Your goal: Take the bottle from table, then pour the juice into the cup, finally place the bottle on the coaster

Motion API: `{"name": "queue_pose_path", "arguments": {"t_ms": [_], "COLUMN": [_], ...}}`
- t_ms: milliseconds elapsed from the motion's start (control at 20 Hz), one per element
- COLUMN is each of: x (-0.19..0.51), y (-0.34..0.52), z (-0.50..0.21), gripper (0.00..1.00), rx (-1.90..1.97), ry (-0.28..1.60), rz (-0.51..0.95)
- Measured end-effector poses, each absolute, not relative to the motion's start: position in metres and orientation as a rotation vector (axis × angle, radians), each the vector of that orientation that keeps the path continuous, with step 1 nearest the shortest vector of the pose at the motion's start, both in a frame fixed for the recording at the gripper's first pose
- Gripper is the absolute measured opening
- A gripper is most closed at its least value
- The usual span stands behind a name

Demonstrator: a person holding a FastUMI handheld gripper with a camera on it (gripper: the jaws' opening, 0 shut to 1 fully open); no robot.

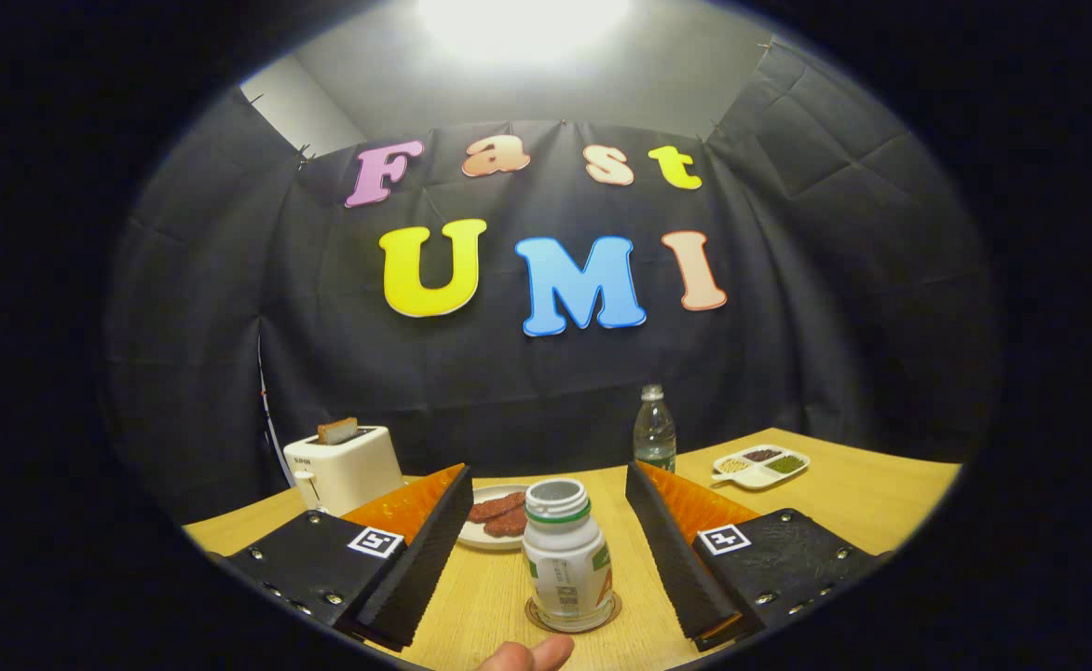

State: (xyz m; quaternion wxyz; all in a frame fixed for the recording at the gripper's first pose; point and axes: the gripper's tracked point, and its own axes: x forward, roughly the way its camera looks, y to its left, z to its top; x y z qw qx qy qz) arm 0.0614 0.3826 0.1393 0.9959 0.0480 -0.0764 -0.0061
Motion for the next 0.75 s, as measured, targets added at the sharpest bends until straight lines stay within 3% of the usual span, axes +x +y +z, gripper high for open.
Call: {"name": "queue_pose_path", "arguments": {"t_ms": [350,750], "x": [0.01,-0.007], "y": [0.368,0.243], "z": [0.225,0.202], "gripper": [0.99,0.99], "rx": [0.105,0.002], "ry": [-0.277,-0.26], "rz": [0.035,-0.015]}}
